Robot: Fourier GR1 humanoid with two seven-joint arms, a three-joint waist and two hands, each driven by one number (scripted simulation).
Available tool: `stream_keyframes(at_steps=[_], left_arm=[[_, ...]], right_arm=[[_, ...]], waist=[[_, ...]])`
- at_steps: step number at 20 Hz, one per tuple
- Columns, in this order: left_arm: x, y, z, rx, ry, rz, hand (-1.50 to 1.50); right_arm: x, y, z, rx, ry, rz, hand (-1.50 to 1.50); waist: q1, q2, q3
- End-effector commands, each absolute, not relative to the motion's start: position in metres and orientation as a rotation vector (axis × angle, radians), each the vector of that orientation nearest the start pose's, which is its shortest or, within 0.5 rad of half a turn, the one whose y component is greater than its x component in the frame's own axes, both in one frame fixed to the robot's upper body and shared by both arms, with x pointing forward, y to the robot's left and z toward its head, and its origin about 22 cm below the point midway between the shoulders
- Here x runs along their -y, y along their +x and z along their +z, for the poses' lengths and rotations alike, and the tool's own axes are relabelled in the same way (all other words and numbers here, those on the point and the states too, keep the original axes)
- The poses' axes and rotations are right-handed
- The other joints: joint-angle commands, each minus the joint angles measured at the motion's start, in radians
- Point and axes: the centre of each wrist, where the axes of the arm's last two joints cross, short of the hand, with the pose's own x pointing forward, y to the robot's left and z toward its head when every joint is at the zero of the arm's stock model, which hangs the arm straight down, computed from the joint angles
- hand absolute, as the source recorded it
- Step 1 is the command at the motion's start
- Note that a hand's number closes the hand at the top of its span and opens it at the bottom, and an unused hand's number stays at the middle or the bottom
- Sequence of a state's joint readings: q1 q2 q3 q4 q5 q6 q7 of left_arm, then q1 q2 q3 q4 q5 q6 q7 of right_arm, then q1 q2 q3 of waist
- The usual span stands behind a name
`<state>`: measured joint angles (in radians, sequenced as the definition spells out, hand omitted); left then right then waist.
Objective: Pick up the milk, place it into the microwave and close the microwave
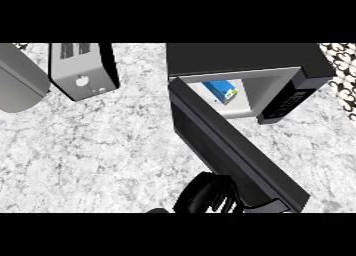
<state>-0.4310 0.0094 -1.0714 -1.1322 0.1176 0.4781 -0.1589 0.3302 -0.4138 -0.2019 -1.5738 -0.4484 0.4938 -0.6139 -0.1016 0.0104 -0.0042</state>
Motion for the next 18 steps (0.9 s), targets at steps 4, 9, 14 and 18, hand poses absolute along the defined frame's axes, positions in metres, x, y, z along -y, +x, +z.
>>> stream_keyframes(at_steps=[4,9,14,18], left_arm=[[0.004,0.231,-0.020,1.676,-0.228,-0.755,1.50],[0.005,0.251,0.010,1.790,-0.251,-0.496,1.50],[0.007,0.270,0.022,1.886,-0.198,-0.430,-1.50],[0.008,0.285,0.031,1.902,-0.167,-0.401,-1.50]], right_arm=[[0.392,0.156,0.025,2.018,0.294,0.130,-1.50],[0.390,0.158,0.034,2.038,0.326,0.140,-1.50],[0.392,0.172,0.052,2.090,0.350,0.163,-1.50],[0.388,0.177,0.061,2.098,0.400,0.187,-1.50]], waist=[[-0.071,0.012,-0.002],[-0.119,0.027,-0.009],[-0.144,0.040,-0.005],[-0.184,0.048,-0.004]])
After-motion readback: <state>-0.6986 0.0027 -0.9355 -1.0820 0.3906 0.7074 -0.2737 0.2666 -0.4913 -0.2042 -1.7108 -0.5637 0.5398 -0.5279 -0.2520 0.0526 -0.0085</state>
